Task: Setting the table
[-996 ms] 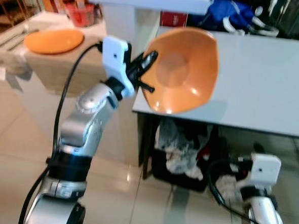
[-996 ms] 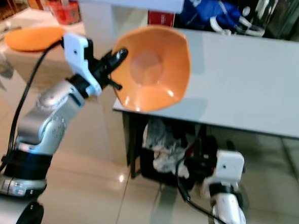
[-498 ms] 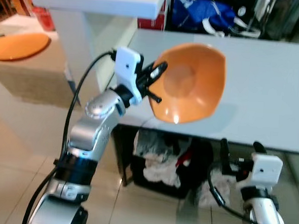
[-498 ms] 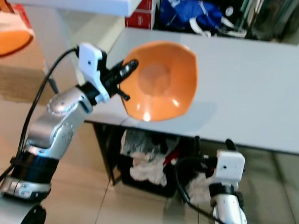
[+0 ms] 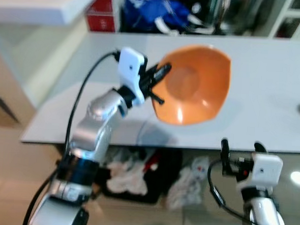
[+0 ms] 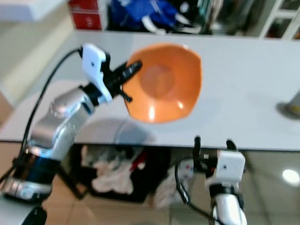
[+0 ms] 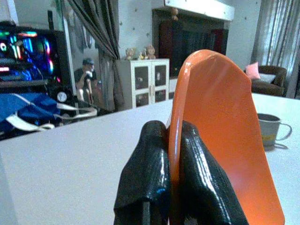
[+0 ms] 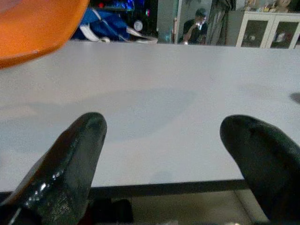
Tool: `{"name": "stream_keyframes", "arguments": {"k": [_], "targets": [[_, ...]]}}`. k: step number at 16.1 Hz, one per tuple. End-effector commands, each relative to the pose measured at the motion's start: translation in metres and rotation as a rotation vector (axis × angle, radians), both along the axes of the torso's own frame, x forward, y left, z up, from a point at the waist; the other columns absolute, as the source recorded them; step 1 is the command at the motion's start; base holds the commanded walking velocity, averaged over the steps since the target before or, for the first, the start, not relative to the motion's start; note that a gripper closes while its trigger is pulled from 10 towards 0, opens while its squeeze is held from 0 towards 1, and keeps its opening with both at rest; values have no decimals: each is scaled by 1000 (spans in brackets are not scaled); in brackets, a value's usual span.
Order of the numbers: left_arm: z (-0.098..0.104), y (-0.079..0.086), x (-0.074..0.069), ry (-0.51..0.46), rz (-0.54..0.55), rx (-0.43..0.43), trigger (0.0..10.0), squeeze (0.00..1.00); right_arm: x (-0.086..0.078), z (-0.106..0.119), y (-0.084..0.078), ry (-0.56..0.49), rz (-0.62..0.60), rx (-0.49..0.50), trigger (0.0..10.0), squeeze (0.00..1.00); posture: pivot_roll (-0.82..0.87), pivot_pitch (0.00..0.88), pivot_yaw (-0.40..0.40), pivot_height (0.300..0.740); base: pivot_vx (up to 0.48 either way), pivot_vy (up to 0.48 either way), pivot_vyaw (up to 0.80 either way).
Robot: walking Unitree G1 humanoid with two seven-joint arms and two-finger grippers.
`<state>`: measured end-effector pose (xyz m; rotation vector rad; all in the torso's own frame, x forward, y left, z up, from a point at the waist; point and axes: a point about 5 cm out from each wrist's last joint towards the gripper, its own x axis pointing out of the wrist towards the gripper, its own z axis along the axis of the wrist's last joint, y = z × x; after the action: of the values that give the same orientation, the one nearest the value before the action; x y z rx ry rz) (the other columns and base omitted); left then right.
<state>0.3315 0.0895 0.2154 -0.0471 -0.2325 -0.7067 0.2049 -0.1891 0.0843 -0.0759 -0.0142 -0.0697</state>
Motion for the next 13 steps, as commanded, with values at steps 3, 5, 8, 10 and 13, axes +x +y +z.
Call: {"name": "stream_keyframes", "arguments": {"k": [3,5,8,10,13], "targets": [[14,5,2,-58,24,-10,0,0,0,1,4,0,14,-9,10000,0,-130,0,50,740,266,-398,0],[14,3,1,-64,16,-15,0,0,0,0,3,3,13,-11,10000,0,-130,0,50,740,262,-398,0],[17,1,-2,-74,3,-23,0,0,0,0,3,5,14,-14,10000,0,-129,0,50,740,265,-396,0],[17,1,-2,-76,3,-27,0,0,0,0,3,6,15,-15,10000,0,-128,0,48,740,264,-398,0],[17,0,-2,-76,5,-28,0,0,1,-1,3,9,17,-16,10000,0,-128,0,48,740,265,-395,0]]}}
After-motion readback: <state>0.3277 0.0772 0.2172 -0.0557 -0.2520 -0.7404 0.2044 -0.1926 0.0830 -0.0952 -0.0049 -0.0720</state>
